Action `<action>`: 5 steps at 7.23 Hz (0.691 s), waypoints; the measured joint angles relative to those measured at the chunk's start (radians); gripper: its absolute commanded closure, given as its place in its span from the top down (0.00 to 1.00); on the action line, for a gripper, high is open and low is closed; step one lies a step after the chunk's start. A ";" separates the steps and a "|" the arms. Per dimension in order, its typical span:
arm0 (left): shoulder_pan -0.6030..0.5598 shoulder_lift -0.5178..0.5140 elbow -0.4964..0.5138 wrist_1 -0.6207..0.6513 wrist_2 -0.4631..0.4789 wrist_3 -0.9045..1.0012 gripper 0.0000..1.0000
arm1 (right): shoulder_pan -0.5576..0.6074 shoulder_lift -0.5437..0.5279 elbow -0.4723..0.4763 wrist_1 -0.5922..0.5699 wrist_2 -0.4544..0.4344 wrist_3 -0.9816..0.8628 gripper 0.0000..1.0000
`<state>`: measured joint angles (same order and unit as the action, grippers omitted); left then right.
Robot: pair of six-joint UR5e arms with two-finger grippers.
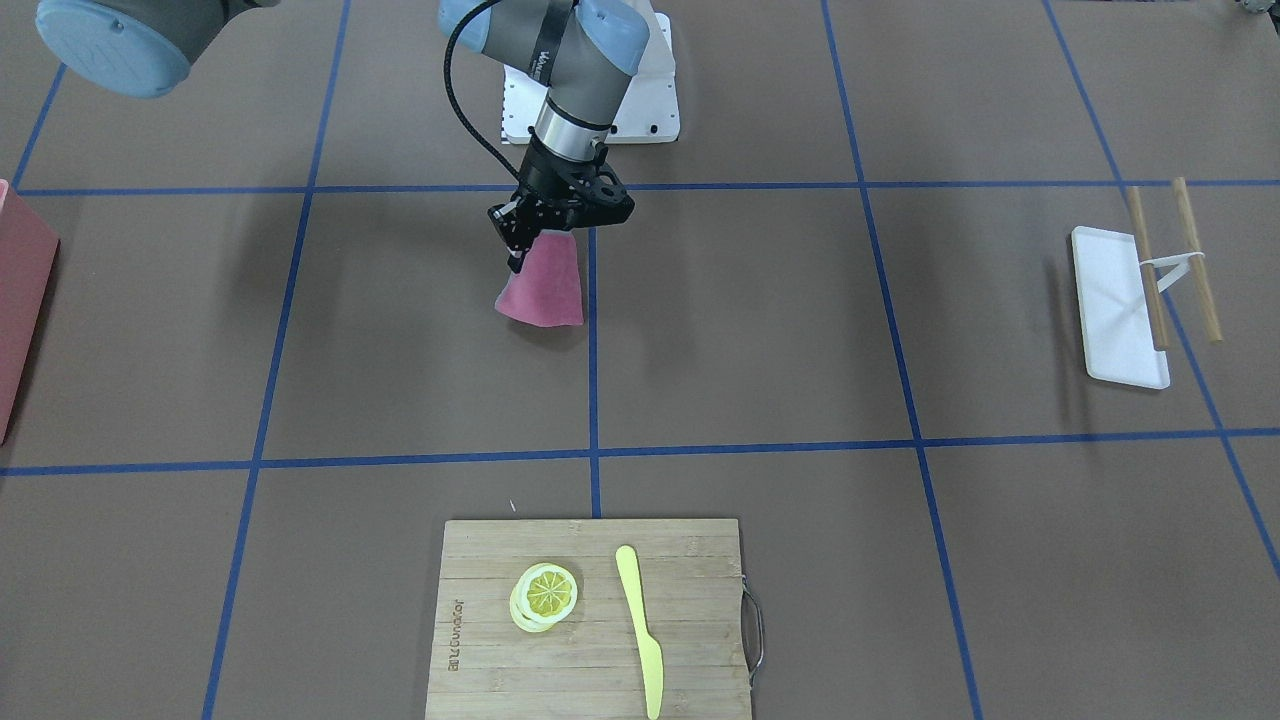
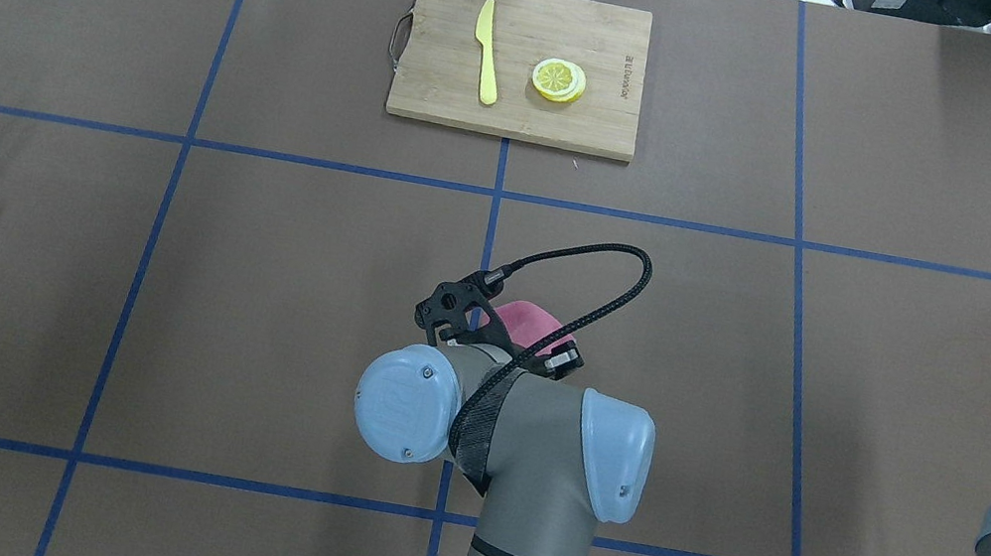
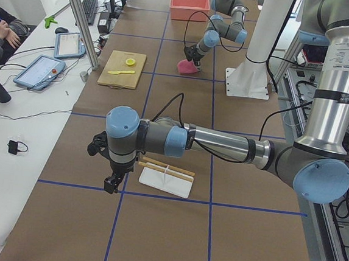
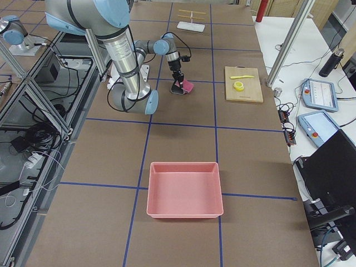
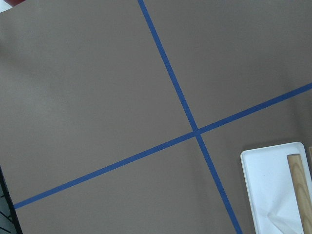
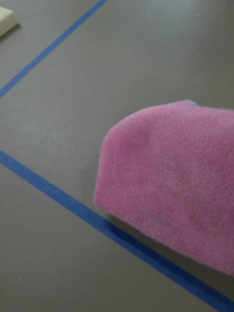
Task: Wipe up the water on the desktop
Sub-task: 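Wipe the cloth back and forth across the table with the right gripper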
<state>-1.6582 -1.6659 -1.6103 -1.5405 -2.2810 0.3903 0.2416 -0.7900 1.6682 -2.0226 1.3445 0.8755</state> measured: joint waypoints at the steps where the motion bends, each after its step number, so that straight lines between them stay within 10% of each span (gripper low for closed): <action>1: 0.000 0.000 -0.001 0.000 0.000 0.000 0.98 | 0.004 -0.029 0.017 0.006 0.015 0.014 0.00; 5: 0.000 0.000 -0.002 -0.003 0.000 -0.001 0.98 | 0.076 -0.265 0.281 -0.265 0.036 -0.137 0.00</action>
<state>-1.6582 -1.6659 -1.6119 -1.5433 -2.2810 0.3898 0.3175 -1.0550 1.9488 -2.2875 1.3807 0.7383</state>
